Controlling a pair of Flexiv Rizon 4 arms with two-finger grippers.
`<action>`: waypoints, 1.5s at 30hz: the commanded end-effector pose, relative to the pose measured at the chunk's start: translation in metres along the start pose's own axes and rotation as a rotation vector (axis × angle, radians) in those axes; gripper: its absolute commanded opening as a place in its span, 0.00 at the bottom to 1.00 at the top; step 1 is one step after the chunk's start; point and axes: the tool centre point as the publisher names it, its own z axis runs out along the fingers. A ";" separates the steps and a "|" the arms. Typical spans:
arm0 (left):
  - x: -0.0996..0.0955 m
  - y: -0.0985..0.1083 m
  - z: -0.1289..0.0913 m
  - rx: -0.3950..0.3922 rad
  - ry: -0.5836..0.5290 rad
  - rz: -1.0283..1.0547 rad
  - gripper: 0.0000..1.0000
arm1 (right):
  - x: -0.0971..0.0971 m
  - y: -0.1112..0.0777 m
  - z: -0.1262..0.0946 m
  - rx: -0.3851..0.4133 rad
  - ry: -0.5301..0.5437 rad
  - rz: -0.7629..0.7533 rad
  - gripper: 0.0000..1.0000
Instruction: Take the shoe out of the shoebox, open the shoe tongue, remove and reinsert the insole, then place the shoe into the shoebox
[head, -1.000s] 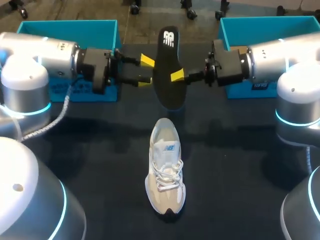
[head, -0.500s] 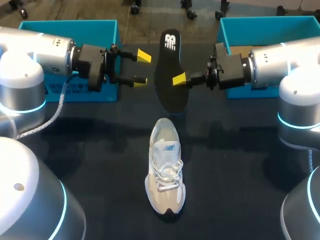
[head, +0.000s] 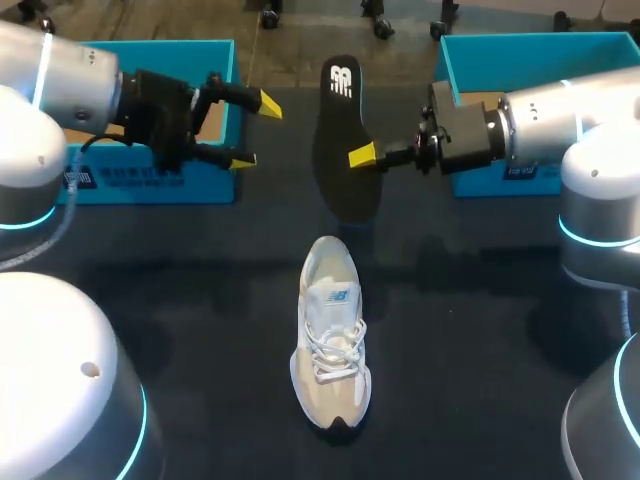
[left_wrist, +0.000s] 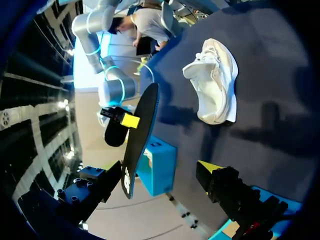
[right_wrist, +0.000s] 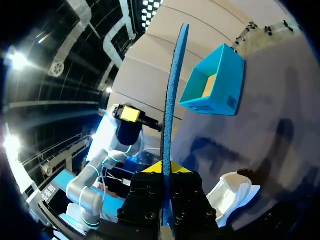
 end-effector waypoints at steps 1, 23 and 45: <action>-0.004 -0.010 -0.002 -0.059 0.060 -0.002 1.00 | 0.000 0.000 0.002 -0.002 -0.002 -0.001 0.00; 0.024 -0.061 -0.026 -0.085 0.417 -0.539 1.00 | -0.006 -0.035 -0.006 -0.117 0.034 -0.069 0.00; 0.069 -0.110 -0.004 -0.223 0.532 -0.967 1.00 | -0.026 -0.058 0.006 -0.217 0.104 -0.128 0.00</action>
